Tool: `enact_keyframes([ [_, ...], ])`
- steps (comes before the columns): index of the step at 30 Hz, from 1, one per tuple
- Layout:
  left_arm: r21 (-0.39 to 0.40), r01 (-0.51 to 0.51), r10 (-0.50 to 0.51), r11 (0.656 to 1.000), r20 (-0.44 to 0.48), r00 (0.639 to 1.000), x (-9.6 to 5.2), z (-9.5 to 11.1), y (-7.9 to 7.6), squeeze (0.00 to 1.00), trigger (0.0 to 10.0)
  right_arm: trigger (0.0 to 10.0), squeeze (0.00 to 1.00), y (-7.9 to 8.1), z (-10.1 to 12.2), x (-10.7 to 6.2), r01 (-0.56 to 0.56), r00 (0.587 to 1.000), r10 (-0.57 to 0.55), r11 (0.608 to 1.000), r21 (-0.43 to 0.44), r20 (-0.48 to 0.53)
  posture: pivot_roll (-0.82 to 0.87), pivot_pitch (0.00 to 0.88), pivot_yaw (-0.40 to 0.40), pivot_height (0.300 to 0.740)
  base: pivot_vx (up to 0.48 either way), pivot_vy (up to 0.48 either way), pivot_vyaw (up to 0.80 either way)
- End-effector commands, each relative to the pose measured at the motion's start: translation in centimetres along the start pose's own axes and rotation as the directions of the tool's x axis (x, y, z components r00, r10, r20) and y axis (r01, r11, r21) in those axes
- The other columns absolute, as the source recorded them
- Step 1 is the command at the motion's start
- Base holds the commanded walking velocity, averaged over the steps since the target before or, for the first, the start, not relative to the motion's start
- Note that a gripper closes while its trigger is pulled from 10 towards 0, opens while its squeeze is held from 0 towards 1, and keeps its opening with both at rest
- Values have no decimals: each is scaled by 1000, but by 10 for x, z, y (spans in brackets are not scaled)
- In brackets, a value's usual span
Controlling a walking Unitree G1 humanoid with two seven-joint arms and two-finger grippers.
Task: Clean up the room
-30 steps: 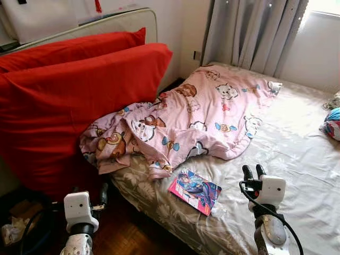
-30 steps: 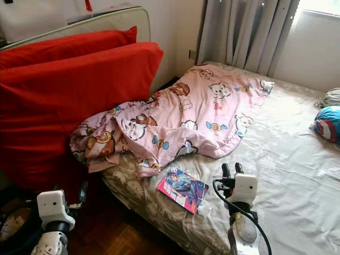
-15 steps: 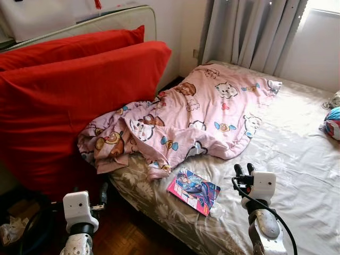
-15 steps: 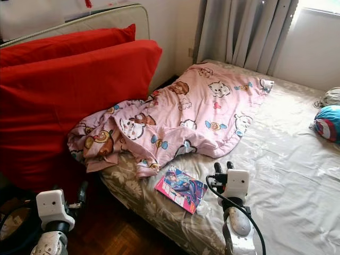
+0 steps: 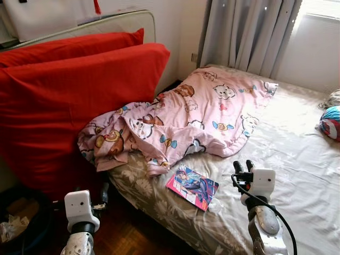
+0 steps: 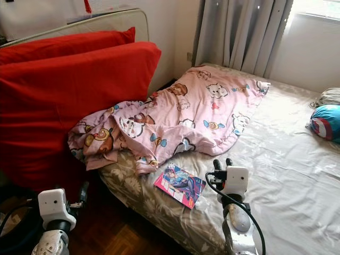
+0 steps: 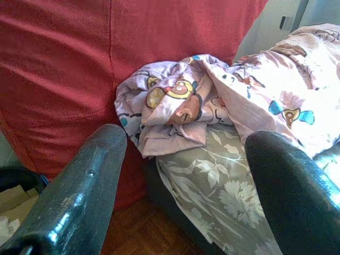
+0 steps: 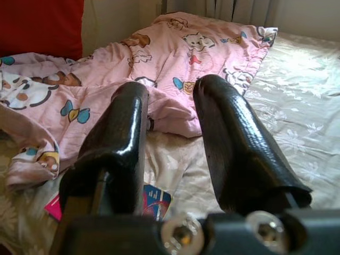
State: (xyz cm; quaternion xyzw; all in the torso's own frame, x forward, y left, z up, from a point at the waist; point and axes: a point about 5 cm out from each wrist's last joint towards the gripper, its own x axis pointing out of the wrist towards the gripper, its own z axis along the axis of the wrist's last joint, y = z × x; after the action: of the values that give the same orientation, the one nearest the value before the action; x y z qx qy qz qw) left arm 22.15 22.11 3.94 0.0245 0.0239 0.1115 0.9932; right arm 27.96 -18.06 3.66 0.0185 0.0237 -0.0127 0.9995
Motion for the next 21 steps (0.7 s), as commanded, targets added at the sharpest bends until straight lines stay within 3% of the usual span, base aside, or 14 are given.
enact_keyframes([
  [1,-9,-7,7,1000,6,1000,0,3,1,0,10000,10000,0,2,0,2,-14,1000,14,1000,-5,-11,1,11,-30,676,0,0,0],
  [7,-20,-5,5,1000,-7,1000,-1,1,-2,0,10000,10000,0,7,-5,4,-36,998,35,999,-9,-59,1,16,-35,661,0,0,0],
  [21,-15,-25,25,1000,-6,1000,-2,2,0,0,10000,10000,0,18,1,14,-81,996,80,997,-8,-47,21,17,-42,661,0,0,0],
])
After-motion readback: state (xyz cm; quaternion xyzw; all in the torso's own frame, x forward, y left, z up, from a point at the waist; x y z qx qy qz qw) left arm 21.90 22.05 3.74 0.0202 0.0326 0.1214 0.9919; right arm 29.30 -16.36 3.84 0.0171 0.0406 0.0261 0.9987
